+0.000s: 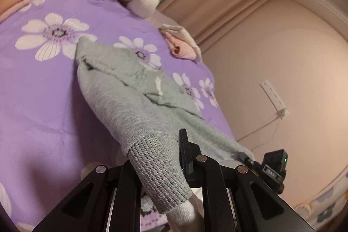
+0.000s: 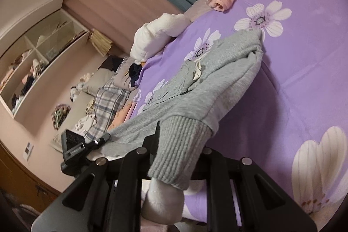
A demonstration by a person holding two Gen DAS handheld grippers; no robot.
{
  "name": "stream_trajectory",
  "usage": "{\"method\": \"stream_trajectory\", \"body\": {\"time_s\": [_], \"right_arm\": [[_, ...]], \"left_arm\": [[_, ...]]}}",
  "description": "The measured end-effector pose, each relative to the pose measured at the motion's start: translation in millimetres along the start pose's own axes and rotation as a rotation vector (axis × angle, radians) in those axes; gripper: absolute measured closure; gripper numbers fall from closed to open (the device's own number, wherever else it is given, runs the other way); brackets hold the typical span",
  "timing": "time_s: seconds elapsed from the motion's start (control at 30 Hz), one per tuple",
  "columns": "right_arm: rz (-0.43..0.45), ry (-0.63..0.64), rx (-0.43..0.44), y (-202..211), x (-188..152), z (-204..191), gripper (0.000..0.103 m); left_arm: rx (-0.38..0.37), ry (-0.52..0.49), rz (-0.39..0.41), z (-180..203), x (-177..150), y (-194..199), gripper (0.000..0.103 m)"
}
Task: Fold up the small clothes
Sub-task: 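Carry the gripped ribbed hem over the chest toward the collar with both tools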
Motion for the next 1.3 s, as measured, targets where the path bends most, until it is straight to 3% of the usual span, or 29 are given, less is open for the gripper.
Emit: {"method": "stream_trajectory", "body": {"time_s": [0.27, 0.53, 0.9, 1.3], "right_arm": [[-0.031, 0.082, -0.025, 35, -9, -26, 0.086], [-0.034, 0.143, -0.016, 48, -15, -43, 0.085], [-0.021, 0.026, 0.016, 34, 3, -22, 0.084], [0.013, -0.021, 0.041, 5, 50, -8, 0.083]], "left_arm": [[-0.038, -0.015, -0.034, 16, -9, 27, 0.093], [-0.016, -0.044, -0.055, 23, -12, 38, 0.093], [-0.01, -0.017, -0.08, 16, 2, 21, 0.093], [0.004, 0.043, -0.063, 4, 40, -4, 0.093]]}}
Point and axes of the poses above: each gripper's, at about its wrist camera, not at the fingertips, and y roughly against the way its jaws point, z to its right, x to its top, the point moved 3 cm from there along -y, roughly the way its jaws point, and after that the axes turned 8 degrees about x, right-handed, at the moved point
